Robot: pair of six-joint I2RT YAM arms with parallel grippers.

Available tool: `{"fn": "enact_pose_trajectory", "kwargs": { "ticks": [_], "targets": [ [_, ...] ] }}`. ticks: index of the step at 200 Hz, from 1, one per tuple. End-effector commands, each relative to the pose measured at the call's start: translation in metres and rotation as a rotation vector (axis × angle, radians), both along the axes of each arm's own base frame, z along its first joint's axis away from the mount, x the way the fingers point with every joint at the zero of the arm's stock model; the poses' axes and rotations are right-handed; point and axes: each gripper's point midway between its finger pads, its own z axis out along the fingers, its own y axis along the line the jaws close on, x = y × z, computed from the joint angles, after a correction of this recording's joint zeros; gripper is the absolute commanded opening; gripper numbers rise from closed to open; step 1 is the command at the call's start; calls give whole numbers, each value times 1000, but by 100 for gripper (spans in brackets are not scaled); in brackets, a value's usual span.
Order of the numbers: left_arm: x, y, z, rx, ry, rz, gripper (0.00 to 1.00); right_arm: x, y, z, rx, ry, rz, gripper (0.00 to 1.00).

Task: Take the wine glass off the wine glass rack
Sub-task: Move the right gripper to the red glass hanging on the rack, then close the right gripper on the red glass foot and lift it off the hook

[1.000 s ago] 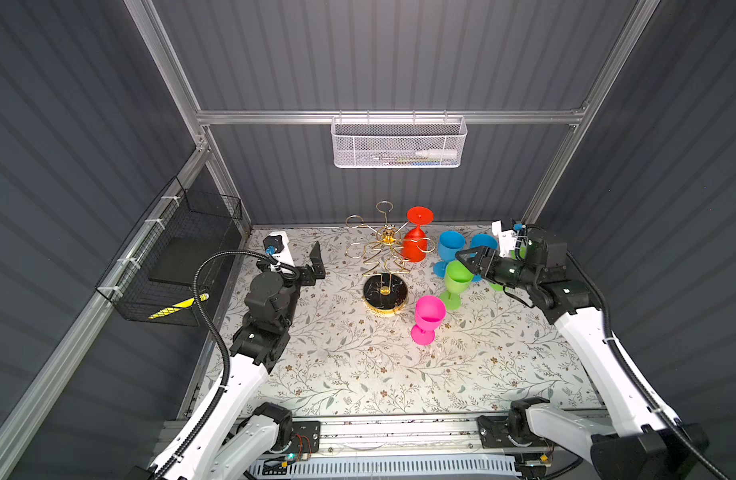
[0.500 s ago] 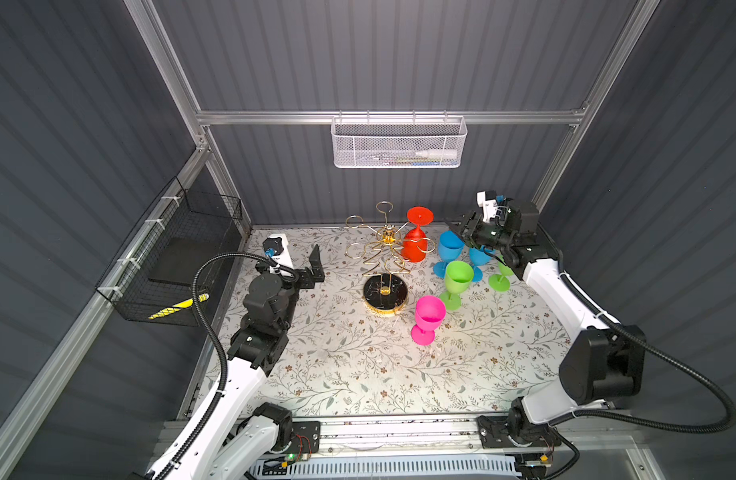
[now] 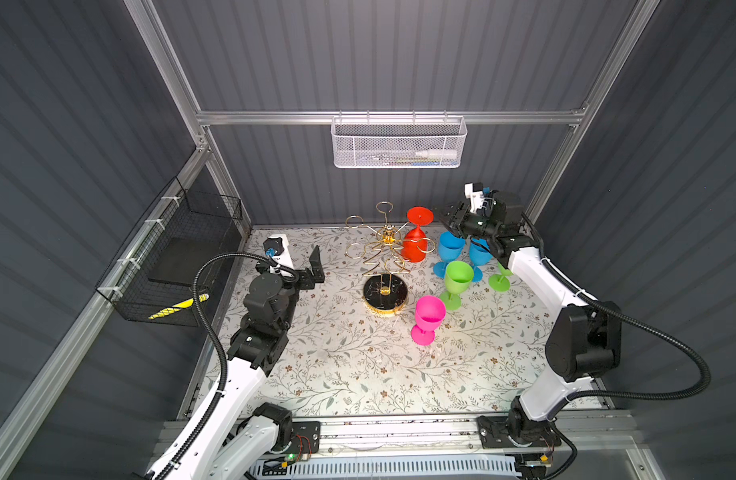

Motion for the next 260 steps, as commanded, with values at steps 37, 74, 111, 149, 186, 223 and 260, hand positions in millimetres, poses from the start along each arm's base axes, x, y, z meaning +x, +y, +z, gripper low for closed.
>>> {"fn": "enact_pose_trajectory", "kwargs": {
  "ticks": [37, 74, 111, 149, 186, 223, 260],
  "targets": [
    [-4, 2, 20, 4, -40, -3, 100, -1, 21, 12, 2, -35, 51, 45],
    [-5, 3, 19, 7, -39, -2, 99, 0, 20, 10, -2, -29, 42, 35],
    [-5, 3, 21, 8, -42, -3, 99, -1, 21, 11, 3, -25, 48, 25],
    [-5, 2, 21, 6, -42, -5, 99, -4, 21, 17, 13, -28, 50, 15],
    [-5, 2, 22, 5, -43, -6, 100, -9, 22, 30, 47, -44, 66, 4],
    [-7, 3, 22, 4, -45, -6, 99, -15, 23, 42, 84, -58, 80, 0],
    [-8, 3, 23, 1, -46, -8, 99, -22, 26, 47, 102, -56, 100, 0]
  ]
}}
